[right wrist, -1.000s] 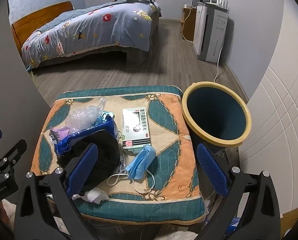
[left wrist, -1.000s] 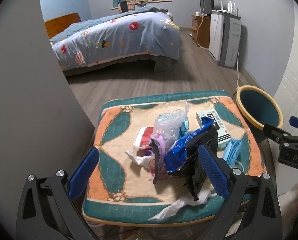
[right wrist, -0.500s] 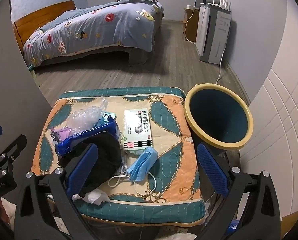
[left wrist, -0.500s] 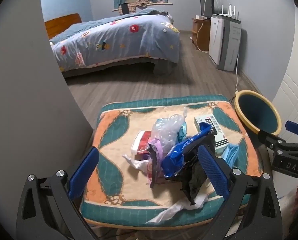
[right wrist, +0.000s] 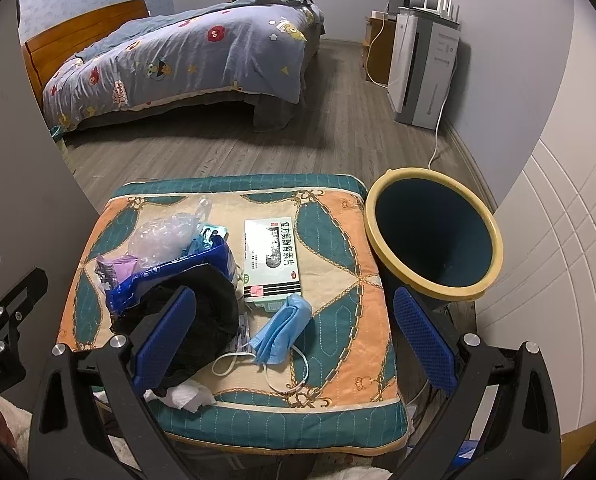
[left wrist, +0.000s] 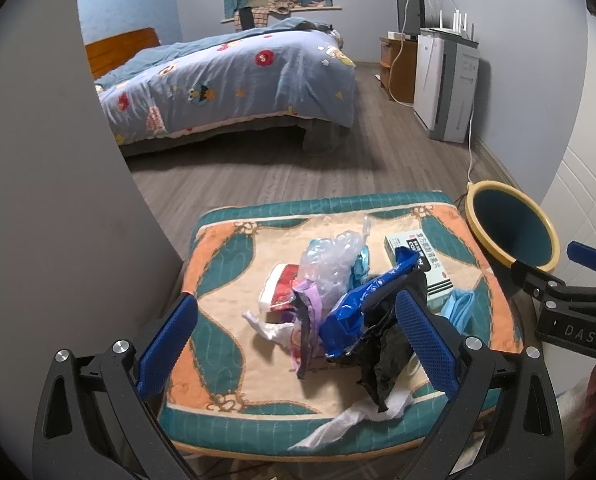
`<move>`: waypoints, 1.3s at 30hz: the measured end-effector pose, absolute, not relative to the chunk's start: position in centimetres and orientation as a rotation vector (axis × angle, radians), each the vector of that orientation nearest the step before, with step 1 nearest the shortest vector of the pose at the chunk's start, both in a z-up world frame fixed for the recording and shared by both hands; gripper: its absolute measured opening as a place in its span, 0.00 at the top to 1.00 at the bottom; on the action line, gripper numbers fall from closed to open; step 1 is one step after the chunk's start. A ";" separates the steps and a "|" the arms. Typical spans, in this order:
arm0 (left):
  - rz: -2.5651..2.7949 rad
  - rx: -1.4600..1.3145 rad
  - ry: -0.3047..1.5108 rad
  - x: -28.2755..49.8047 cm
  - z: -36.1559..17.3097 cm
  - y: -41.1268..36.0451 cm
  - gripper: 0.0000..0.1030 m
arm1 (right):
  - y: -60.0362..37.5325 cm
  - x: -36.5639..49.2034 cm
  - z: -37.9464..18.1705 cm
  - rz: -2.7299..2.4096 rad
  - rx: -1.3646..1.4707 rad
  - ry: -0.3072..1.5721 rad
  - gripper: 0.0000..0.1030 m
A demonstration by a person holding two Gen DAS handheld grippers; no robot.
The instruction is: Collect trash
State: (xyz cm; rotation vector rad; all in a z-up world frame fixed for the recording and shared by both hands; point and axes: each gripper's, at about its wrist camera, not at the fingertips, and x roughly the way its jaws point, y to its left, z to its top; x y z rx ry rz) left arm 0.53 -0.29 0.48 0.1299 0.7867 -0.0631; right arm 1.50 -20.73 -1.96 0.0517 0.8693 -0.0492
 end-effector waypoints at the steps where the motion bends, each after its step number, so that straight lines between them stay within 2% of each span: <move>1: -0.064 0.130 0.787 0.5 0.4 -0.3 0.05 | -20.7 1.5 -2.0 -0.050 0.052 0.869 0.05; 39: -0.062 0.132 0.786 0.4 0.4 -0.4 0.05 | -21.4 1.6 -2.6 -0.065 0.078 0.897 0.05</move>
